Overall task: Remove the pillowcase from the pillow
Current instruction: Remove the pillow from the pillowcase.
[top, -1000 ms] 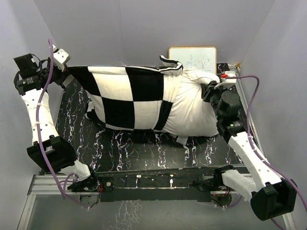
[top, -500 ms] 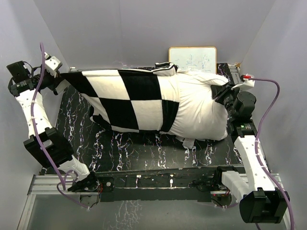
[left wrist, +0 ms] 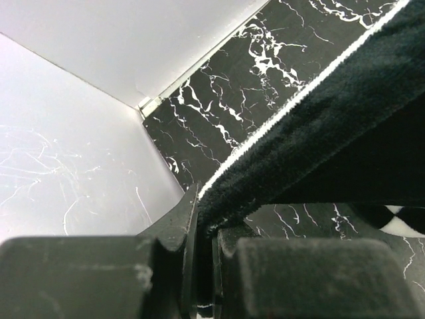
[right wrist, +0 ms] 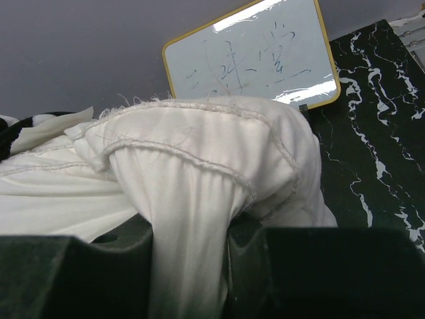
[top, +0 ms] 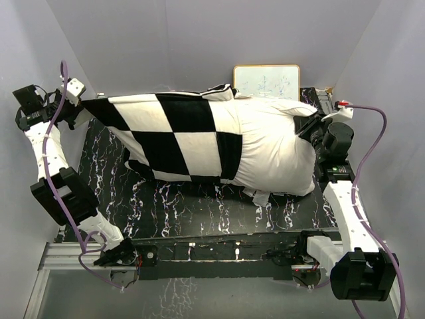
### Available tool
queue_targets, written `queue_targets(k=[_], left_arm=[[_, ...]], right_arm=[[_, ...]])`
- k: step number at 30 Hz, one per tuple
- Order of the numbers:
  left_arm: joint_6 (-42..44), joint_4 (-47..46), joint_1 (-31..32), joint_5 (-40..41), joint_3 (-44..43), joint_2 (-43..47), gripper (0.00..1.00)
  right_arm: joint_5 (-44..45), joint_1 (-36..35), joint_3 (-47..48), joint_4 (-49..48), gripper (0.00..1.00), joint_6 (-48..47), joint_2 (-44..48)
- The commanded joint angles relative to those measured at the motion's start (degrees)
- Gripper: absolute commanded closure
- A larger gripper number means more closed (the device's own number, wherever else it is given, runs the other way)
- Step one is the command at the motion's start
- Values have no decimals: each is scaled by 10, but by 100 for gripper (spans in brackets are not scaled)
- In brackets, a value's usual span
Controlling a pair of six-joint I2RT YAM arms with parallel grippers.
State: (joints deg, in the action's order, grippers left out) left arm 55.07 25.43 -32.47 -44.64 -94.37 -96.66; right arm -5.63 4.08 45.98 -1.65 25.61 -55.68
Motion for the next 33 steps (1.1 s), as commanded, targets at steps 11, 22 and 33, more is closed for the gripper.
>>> queue_targets(k=[11,22,33], left_arm=[[40,-109,-114,193,3,-3,100],[120,222,137,11,78,91,4],[124,138,277,89,157,40,3]], right_arm=[[436,108,-21,-67,92,-101,-16],[251,84,28,29,92,-73,-124],[179,-35,-8,-92,92,-217,-130]])
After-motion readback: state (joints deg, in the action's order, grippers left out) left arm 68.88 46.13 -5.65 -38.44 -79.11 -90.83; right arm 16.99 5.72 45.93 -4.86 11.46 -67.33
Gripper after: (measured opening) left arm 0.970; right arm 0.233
